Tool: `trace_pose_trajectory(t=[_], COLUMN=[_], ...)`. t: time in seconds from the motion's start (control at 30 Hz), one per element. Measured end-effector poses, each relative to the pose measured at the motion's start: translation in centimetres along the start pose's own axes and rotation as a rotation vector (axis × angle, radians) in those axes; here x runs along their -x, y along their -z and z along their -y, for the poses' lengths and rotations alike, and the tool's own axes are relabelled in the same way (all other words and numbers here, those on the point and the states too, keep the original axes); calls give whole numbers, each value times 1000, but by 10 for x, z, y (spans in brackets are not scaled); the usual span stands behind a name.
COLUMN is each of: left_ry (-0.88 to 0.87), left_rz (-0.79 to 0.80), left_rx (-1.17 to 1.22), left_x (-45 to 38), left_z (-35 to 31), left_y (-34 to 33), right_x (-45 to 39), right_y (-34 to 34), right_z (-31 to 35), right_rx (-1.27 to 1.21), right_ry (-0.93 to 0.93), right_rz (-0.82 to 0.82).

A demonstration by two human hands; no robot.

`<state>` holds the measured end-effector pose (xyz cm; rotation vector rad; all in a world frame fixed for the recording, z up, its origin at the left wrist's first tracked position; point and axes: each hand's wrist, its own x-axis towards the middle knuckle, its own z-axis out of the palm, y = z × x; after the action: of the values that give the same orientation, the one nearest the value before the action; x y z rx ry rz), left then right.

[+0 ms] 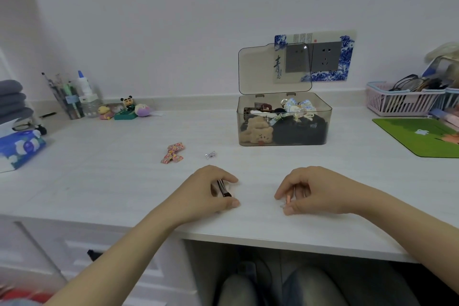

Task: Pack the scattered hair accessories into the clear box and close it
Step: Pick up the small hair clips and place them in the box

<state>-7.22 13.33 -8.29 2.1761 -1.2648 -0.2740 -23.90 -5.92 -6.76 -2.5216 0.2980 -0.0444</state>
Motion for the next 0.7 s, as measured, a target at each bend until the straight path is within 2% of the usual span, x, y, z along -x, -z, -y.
trace_pose_trajectory(t=[0.2,0.33,0.43,0.57,0.63,0.7], left_ry=[22,-32,-94,-160,-200,-230], left_rz=[-8,-53,-90,-140,-154,-135], left_rx=[120,147,178,258,281,276], left_x=[-6,-14,-26,-48,-61,-71], left_z=[0,-6,-8,-10,-11,-11], left_y=[-4,-5,-4,2,6,9], right_x=[-8,-20,-36,-65,-79,-90], right_y=[-4,-6,-3,-1,-3,-7], right_z=[6,10,14,19,19,20], right_rx=[-4,-204,-596,-1409,-1569,-1598], right_ry=[-33,-49,-136,-312,-352,-362], right_rz=[-41,-132,-122,1,46,101])
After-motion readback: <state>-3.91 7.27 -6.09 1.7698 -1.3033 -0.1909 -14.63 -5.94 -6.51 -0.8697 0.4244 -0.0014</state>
